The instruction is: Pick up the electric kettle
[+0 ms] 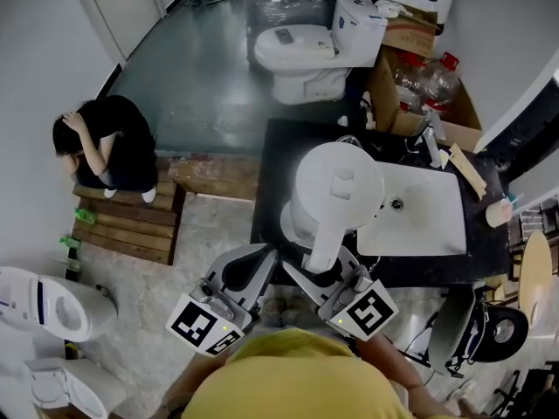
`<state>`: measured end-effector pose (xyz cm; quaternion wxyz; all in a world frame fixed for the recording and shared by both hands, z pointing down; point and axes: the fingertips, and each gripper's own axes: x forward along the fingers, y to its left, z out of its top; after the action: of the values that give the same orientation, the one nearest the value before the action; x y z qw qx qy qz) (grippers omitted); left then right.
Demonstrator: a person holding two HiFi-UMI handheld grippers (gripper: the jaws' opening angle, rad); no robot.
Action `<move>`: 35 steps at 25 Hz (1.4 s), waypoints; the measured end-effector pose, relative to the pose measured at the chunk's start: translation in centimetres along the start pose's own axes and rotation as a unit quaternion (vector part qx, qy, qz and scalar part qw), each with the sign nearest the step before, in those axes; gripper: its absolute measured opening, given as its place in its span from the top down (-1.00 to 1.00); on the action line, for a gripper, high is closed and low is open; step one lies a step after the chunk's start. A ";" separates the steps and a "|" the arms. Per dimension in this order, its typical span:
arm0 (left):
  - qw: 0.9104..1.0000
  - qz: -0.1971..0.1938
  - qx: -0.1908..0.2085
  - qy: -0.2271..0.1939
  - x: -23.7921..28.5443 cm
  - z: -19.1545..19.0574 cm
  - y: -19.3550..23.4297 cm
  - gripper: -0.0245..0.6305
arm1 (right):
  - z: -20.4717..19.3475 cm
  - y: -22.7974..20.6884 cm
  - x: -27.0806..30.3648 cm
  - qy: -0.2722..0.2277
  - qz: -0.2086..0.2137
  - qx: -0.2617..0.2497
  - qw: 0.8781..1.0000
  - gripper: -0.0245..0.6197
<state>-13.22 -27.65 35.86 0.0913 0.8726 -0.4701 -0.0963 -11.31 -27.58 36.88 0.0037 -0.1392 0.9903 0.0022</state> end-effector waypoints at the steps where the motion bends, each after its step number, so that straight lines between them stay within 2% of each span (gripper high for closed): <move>1: 1.000 -0.002 0.000 0.000 0.0 0.0 -0.1 0.90 | 0.2 0.0 -0.2 0.000 -0.005 -0.001 1.000 0.60; 15: 0.999 -0.045 -0.002 0.002 1.3 -0.3 -2.3 0.90 | 0.8 -1.5 -3.7 0.015 -0.103 -0.008 0.995 0.60; 35: 0.994 -0.112 0.003 0.015 4.1 -1.2 -5.7 0.90 | 1.9 -3.4 -8.9 0.019 -0.241 -0.020 0.970 0.60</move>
<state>-6.14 -27.92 35.27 0.0846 0.9214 -0.3683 -0.0909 -1.78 -28.32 35.04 -0.0174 -0.3740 0.9271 0.0185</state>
